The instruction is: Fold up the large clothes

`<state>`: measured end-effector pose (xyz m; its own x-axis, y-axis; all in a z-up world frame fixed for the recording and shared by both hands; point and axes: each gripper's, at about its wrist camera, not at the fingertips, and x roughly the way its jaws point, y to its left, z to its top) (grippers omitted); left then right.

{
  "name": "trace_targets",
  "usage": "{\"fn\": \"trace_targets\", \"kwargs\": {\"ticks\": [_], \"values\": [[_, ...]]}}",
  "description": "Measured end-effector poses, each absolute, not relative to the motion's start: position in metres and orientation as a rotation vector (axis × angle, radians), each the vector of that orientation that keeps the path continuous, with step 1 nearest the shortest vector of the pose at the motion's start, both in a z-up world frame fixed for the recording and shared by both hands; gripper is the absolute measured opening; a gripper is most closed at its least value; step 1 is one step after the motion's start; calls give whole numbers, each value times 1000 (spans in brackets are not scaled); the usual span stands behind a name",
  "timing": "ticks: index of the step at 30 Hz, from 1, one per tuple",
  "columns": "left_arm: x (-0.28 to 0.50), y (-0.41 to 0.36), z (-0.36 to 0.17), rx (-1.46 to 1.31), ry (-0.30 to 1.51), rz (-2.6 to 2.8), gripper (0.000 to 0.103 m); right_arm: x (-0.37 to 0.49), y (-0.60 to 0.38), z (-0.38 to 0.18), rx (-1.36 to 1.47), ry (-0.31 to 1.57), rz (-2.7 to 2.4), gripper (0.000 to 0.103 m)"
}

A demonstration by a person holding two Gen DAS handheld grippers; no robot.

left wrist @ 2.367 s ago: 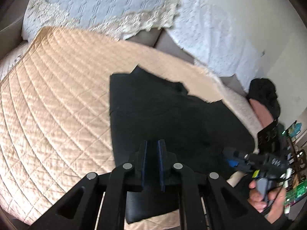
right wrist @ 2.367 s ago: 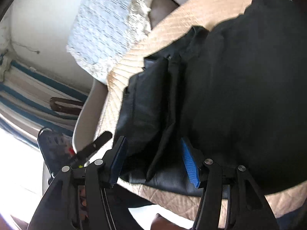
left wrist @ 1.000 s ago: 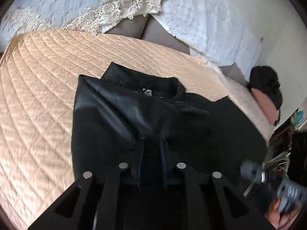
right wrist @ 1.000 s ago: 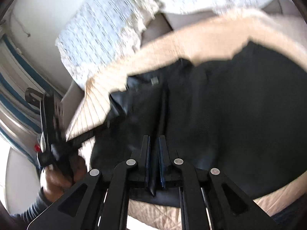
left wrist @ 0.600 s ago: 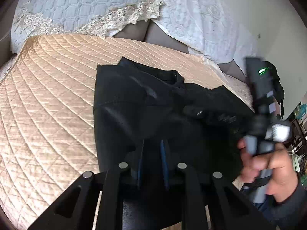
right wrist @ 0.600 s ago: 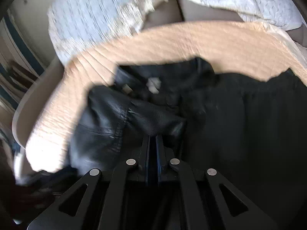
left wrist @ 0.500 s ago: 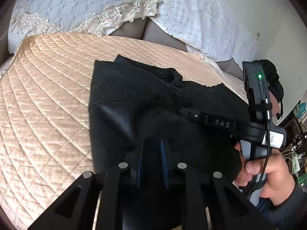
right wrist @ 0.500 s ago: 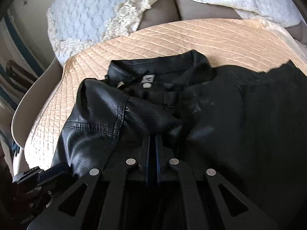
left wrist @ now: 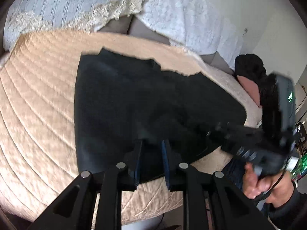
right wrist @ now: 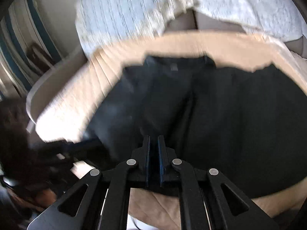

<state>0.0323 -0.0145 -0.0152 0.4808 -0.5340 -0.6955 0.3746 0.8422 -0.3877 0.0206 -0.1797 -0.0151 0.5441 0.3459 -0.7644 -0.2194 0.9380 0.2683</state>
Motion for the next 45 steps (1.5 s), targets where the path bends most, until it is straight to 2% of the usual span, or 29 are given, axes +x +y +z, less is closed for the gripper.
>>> {"fn": "trace_targets", "kwargs": {"ticks": [12, 15, 19, 23, 25, 29, 35, 45], "values": [[41, -26, -18, -182, 914, -541, 20, 18, -199, -31, 262, 884, 339, 6], [44, -27, -5, -178, 920, -547, 20, 13, -211, -16, 305, 857, 316, 14], [54, -34, 8, -161, 888, -544, 20, 3, -239, 0, 335, 806, 262, 43], [65, -48, 9, -142, 891, -547, 20, -7, -279, 0, 387, 799, 163, 53], [69, -56, 5, -142, 897, -555, 20, -18, -303, -3, 459, 786, 113, 62], [74, -68, -8, -115, 913, -550, 22, -37, -346, -9, 600, 748, 4, 62], [75, -77, -4, -84, 905, -551, 26, -61, -395, -14, 798, 681, -130, 71], [76, -80, -6, -85, 902, -535, 28, -49, -432, -35, 993, 710, -230, 75]]}}
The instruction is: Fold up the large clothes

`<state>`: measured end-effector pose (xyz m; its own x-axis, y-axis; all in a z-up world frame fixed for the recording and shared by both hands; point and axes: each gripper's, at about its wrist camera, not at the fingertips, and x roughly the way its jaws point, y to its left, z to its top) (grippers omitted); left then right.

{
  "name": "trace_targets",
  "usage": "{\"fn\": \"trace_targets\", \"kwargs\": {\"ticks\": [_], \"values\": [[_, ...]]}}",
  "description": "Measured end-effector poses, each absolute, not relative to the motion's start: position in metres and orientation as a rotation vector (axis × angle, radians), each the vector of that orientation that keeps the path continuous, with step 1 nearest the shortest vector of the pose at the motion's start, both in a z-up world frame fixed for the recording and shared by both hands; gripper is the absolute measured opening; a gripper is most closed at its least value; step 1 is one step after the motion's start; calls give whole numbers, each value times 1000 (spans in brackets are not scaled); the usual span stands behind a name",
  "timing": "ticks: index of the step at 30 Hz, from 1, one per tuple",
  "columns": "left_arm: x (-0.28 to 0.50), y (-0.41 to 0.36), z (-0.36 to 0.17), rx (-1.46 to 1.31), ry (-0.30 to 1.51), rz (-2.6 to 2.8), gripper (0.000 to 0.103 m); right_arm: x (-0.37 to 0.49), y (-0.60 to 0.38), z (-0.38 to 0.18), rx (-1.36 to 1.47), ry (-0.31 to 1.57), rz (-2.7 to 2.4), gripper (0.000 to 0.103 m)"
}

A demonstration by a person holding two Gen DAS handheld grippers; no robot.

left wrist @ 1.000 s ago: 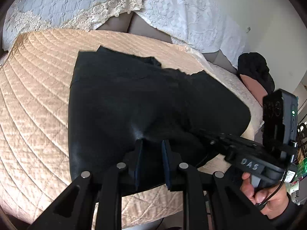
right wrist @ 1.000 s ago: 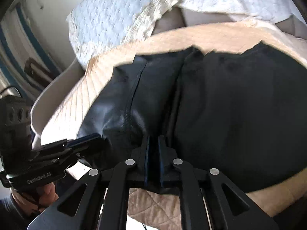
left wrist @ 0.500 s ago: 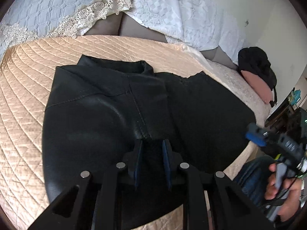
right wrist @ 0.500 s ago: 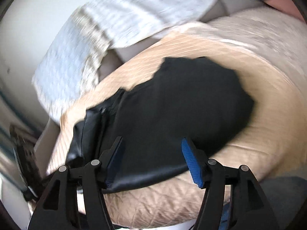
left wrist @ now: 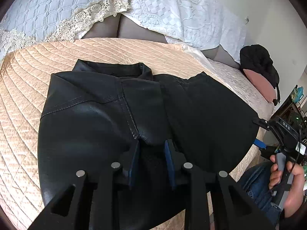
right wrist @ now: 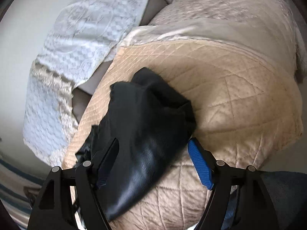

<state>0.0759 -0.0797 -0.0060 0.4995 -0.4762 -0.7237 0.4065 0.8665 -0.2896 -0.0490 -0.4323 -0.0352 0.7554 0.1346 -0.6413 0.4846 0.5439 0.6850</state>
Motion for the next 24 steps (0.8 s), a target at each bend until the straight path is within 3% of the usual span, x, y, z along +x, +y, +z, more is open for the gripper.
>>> {"fn": "trace_targets", "kwargs": {"ticks": [10, 13, 17, 19, 22, 24], "values": [[73, -90, -8, -32, 905, -476, 28, -37, -442, -34, 1001, 613, -186, 76], [72, -92, -9, -21, 901, -463, 28, -26, -444, -43, 993, 662, -194, 76], [72, -92, -10, -14, 901, -462, 28, -15, -451, -46, 992, 649, -209, 71], [73, -92, -10, -17, 903, -463, 28, -12, -453, -45, 995, 661, -211, 46], [73, -93, -10, -23, 905, -461, 28, -11, -458, -45, 1027, 676, -180, 30], [73, -92, -10, -26, 906, -463, 28, -12, -454, -33, 996, 665, -147, 27]]}}
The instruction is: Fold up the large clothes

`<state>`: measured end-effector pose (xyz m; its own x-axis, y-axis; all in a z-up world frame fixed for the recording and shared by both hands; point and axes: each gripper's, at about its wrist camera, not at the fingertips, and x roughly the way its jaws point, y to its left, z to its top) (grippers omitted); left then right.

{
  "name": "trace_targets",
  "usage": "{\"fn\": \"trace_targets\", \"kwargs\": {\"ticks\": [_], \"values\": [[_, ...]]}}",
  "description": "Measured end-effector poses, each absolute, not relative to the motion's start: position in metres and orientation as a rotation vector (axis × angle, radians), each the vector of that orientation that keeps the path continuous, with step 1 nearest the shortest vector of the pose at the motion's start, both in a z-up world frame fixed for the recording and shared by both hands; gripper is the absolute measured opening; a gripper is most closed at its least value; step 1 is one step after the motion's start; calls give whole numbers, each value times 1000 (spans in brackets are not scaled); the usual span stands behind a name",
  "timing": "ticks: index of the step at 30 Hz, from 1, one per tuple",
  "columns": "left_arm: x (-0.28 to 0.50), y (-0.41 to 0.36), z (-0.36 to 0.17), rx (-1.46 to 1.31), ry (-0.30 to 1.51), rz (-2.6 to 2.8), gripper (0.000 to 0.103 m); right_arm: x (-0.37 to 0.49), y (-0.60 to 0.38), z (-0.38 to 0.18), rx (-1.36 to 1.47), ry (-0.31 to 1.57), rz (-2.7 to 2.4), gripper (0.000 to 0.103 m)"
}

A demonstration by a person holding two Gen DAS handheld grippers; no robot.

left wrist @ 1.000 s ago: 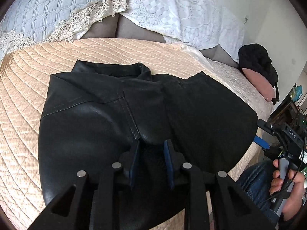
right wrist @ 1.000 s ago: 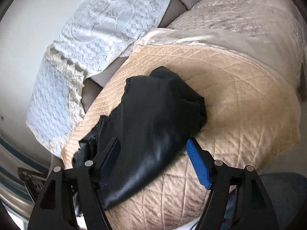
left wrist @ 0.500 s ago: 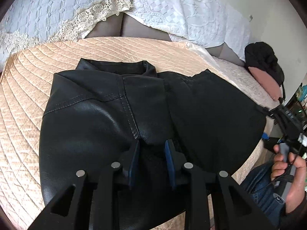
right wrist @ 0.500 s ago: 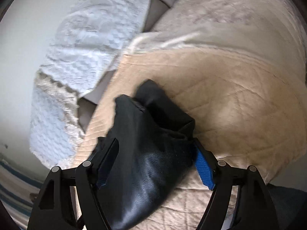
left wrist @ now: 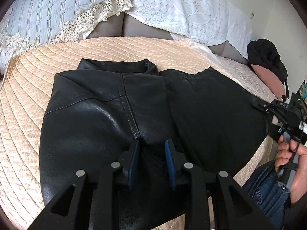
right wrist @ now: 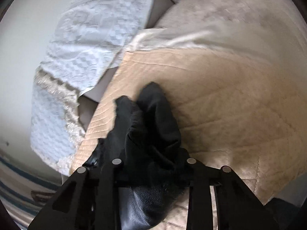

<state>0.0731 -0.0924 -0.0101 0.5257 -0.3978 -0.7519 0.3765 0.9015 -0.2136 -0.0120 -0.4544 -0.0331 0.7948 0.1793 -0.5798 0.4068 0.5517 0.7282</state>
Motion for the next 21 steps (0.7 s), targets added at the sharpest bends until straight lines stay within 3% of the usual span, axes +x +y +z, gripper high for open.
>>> {"fn": "trace_targets", "kwargs": {"ticks": [14, 21], "values": [[77, -76, 1, -97, 932, -494, 28, 26, -338, 78, 775, 611, 263, 22], [56, -13, 27, -180, 849, -424, 28, 45, -231, 83, 592, 703, 438, 22]]}}
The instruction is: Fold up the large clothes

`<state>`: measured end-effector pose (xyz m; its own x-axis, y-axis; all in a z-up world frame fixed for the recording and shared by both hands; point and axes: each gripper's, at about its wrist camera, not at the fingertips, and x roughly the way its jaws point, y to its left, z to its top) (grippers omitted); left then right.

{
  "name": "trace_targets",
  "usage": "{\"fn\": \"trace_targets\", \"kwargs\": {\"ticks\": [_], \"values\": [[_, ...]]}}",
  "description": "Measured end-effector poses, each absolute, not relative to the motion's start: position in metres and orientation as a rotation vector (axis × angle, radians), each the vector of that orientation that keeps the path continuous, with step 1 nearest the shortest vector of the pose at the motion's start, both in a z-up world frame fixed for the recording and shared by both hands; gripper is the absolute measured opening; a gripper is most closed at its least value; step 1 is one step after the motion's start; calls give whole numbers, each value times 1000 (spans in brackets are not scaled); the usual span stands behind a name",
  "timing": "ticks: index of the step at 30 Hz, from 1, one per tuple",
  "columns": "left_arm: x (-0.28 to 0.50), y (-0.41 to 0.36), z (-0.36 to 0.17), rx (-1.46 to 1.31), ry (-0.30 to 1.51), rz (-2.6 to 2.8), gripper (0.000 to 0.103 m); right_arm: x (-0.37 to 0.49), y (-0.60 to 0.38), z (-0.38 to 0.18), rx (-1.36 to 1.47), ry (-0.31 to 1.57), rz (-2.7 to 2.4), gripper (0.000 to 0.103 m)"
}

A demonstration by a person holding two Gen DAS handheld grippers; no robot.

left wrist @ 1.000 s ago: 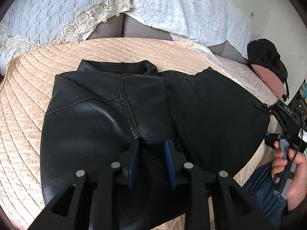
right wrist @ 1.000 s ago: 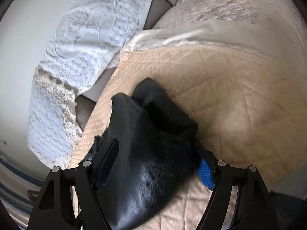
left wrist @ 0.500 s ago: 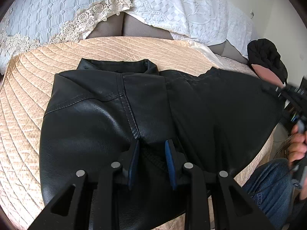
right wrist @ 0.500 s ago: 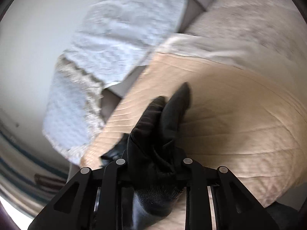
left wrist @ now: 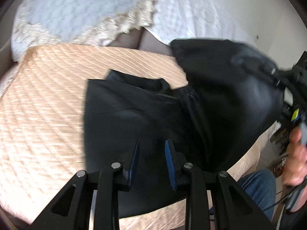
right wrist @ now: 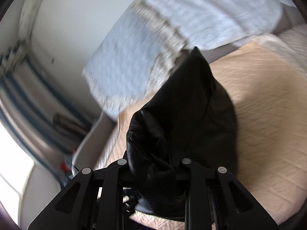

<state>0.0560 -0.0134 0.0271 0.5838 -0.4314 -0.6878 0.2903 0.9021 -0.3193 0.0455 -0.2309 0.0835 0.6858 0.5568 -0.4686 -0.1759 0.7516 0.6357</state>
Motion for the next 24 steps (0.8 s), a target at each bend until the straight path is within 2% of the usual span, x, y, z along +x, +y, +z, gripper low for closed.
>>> {"fn": "trace_targets", "kwargs": {"ticks": [6, 9, 14, 18, 24], "values": [[48, 45, 17, -232, 864, -296, 28, 61, -133, 20, 398, 907, 540, 23], [46, 66, 12, -258, 876, -257, 28, 58, -107, -6, 292, 941, 535, 27], [43, 85, 14, -288, 865, -245, 28, 57, -102, -1, 277, 897, 557, 39], [50, 87, 19, -299, 851, -246, 28, 48, -102, 9, 280, 885, 617, 58], [44, 84, 34, -309, 825, -284, 28, 15, -142, 41, 361, 780, 684, 60]]}}
